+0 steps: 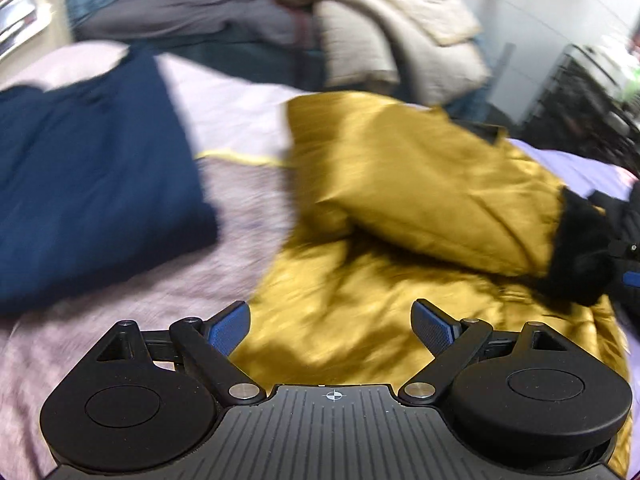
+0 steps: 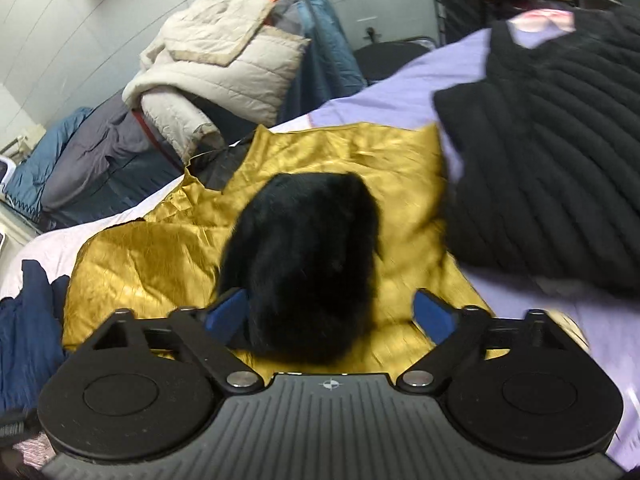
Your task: Fold large clothes
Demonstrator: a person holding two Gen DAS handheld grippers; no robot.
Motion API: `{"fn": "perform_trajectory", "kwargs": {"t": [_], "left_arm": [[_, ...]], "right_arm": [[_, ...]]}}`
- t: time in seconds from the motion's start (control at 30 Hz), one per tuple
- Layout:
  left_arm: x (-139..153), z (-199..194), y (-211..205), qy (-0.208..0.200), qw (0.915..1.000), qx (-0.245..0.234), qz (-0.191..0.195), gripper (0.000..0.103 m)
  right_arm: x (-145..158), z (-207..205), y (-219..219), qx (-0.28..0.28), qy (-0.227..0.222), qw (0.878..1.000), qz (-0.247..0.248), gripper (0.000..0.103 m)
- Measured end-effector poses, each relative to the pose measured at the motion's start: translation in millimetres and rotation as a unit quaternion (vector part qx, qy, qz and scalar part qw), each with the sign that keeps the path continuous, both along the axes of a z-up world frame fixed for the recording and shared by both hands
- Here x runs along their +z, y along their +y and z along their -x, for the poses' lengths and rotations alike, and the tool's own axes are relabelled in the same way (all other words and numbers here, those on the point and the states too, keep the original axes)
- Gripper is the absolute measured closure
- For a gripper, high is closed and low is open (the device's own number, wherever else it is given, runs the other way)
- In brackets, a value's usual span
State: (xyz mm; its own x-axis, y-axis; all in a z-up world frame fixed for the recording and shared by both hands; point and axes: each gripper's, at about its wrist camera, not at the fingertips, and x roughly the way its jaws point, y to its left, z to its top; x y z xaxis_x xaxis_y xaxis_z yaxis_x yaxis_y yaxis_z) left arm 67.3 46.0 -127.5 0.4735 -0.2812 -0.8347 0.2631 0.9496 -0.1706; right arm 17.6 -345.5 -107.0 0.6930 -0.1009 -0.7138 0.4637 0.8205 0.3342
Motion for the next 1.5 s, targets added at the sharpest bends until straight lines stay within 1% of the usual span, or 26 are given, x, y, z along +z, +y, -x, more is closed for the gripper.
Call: {"fn": "perform_trajectory", "kwargs": {"t": [0.1, 0.13, 0.17, 0.2, 0.23, 0.33, 0.4, 0.53, 0.57, 0.6, 0.63, 0.7, 0.73, 0.77, 0.8, 0.83, 0.93, 1.0, 1.03, 1.07, 1.13, 1.2, 1.27, 1.33, 1.4, 1.5], "left_arm": [[-3, 1, 15, 0.007, 0.9995, 0.032, 0.005, 0.000], [-5, 1, 17, 0.008, 0.9991, 0.040, 0.004, 0.000], [-7, 0, 20, 0.009, 0.9989, 0.046, 0.004, 0.000], [-7, -2, 21, 0.009, 0.9986, 0.053, 0.003, 0.000], [-8, -2, 23, 0.008, 0.9983, 0.057, 0.004, 0.000], [-9, -7, 25, 0.010, 0.9979, 0.063, 0.012, 0.000], [-9, -10, 26, 0.009, 0.9977, 0.066, 0.013, 0.000], [-13, -24, 12, 0.009, 0.9981, 0.059, 0.014, 0.000], [-14, -27, 8, 0.009, 0.9983, 0.056, 0.013, 0.000], [-14, -29, 5, 0.006, 0.9984, 0.055, 0.010, 0.000], [-13, -32, 2, 0.004, 0.9985, 0.053, 0.007, 0.000], [-12, -37, -3, -0.003, 0.9987, 0.052, 0.001, 0.000], [-11, -39, -5, -0.007, 0.9987, 0.050, -0.003, 0.000], [-10, -41, -6, -0.011, 0.9988, 0.048, -0.009, 0.000], [-8, -44, -8, -0.015, 0.9987, 0.046, -0.016, 0.000], [-6, -48, -9, -0.023, 0.9984, 0.047, -0.023, 0.000], [9, -55, -15, -0.055, 0.9966, 0.055, -0.026, 0.000], [20, -61, -25, -0.082, 0.9951, 0.049, -0.024, 0.000], [24, -65, -34, -0.095, 0.9944, 0.037, -0.026, 0.000], [27, -69, -45, -0.103, 0.9940, 0.020, -0.029, 0.000], [28, -80, -72, -0.113, 0.9927, -0.020, -0.035, 0.000], [23, -89, -98, -0.125, 0.9900, -0.050, -0.042, 0.000], [10, -99, -121, -0.128, 0.9865, -0.078, -0.065, 0.000], [-11, -109, -141, -0.113, 0.9815, -0.105, -0.113, 0.000], [-34, -118, -148, -0.091, 0.9786, -0.118, -0.143, 0.000], [-54, -131, -138, -0.049, 0.9847, -0.095, -0.138, 0.000]], "right_arm": [[-12, -24, 3, 0.017, 0.011, 1.000, -0.001, 0.030], [-17, -31, 5, 0.024, 0.018, 1.000, -0.004, 0.042], [-20, -35, 8, 0.034, 0.024, 0.999, -0.009, 0.067], [-22, -39, 10, 0.046, 0.022, 0.999, -0.011, 0.081], [-20, -39, 14, 0.050, 0.015, 0.999, 0.000, 0.087], [4, -26, 24, 0.045, -0.032, 0.996, 0.070, 0.090], [23, -16, 28, 0.052, -0.054, 0.989, 0.127, 0.092], [42, -2, 26, 0.041, -0.061, 0.966, 0.246, 0.092], [40, -1, 22, 0.030, -0.055, 0.964, 0.258, 0.092], [34, -1, 14, 0.022, -0.041, 0.966, 0.255, 0.092], [25, -3, 4, 0.015, -0.019, 0.971, 0.240, 0.091], [3, -5, -14, -0.001, 0.023, 0.983, 0.181, 0.088], [-9, -4, -20, -0.007, 0.036, 0.987, 0.157, 0.077], [-21, -5, -23, -0.009, 0.056, 0.988, 0.141, 0.053], [-29, -5, -24, -0.017, 0.074, 0.988, 0.136, 0.041], [-34, 0, -23, -0.031, 0.077, 0.987, 0.137, 0.031], [-24, 17, -17, -0.065, 0.042, 0.988, 0.132, 0.031], [-6, 28, -8, -0.082, 0.013, 0.983, 0.163, 0.025], [3, 31, -2, -0.080, -0.006, 0.980, 0.182, 0.018], [10, 31, 3, -0.069, -0.027, 0.978, 0.196, 0.013], [21, 24, 11, -0.020, -0.054, 0.976, 0.210, 0.008], [21, 6, 21, 0.046, -0.056, 0.972, 0.222, 0.008], [12, -11, 32, 0.094, -0.060, 0.965, 0.235, 0.008], [-2, -30, 37, 0.115, -0.047, 0.962, 0.241, 0.008], [-21, -53, 39, 0.117, -0.004, 0.965, 0.233, 0.008], [-52, -71, 29, 0.097, 0.059, 0.969, 0.218, 0.008]]}}
